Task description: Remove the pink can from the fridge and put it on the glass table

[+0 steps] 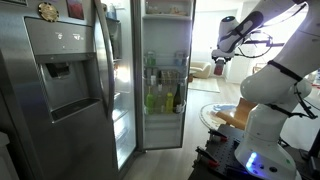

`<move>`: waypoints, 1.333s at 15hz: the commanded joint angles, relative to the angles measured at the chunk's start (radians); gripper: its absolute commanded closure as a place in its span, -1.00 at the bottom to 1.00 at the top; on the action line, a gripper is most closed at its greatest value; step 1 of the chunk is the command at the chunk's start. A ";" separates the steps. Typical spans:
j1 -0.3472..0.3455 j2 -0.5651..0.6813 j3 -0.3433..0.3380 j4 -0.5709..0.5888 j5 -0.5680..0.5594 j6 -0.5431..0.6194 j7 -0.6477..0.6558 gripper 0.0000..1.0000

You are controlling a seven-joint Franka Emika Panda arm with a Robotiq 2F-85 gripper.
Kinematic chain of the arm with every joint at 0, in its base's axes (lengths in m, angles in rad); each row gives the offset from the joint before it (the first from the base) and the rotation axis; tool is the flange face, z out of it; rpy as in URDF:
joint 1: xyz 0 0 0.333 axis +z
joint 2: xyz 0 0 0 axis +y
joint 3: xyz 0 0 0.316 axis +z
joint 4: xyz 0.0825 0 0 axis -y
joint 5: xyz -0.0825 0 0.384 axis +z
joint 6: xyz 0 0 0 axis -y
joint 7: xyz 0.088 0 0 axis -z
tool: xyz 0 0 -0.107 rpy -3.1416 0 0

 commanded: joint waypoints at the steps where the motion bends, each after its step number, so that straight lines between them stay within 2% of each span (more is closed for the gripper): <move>1: -0.034 0.028 -0.011 0.012 -0.004 0.027 0.006 0.09; 13: -0.059 0.172 -0.101 0.115 0.036 0.045 -0.037 0.09; 14: -0.056 0.149 -0.087 0.072 0.021 0.028 -0.015 0.09; 15: -0.056 0.155 -0.091 0.076 0.022 0.028 -0.015 -0.41; 20: -0.052 0.165 -0.091 0.070 0.022 0.028 -0.015 -0.41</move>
